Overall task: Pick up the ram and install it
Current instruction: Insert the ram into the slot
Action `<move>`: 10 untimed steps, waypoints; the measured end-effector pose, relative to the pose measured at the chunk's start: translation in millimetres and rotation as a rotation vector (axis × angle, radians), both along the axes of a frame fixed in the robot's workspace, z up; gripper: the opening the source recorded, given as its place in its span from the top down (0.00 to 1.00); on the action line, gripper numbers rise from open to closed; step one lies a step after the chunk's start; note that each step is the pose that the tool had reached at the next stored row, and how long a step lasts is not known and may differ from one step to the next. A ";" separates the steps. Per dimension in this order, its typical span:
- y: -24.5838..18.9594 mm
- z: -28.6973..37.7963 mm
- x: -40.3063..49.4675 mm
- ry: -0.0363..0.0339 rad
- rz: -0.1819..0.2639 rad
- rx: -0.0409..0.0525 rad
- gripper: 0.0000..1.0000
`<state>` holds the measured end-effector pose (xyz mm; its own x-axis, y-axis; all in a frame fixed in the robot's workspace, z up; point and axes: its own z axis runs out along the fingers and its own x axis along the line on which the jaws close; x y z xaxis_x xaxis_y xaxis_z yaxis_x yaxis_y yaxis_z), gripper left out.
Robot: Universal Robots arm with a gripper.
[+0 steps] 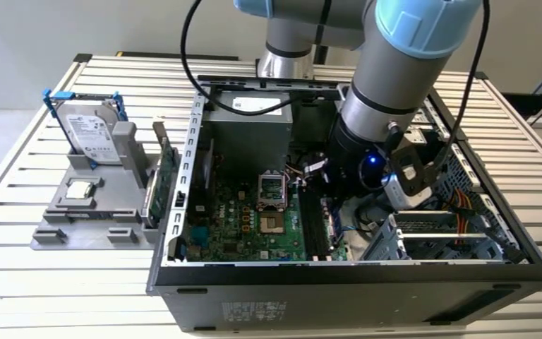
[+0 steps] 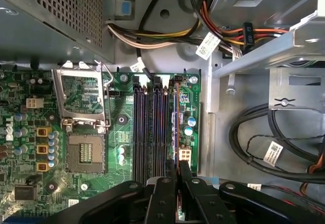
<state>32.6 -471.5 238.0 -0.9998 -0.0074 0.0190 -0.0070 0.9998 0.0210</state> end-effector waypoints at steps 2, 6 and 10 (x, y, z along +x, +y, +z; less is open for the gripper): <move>-0.4 -1.1 -0.1 0.0001 0.000 -0.0001 1.00; -0.7 -3.7 -0.2 0.0000 0.002 0.0000 1.00; -1.6 -6.1 -0.9 0.0000 0.004 0.0002 1.00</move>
<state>31.7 -473.1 231.9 -0.9998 -0.0116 0.0190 -0.0112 0.9997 0.0213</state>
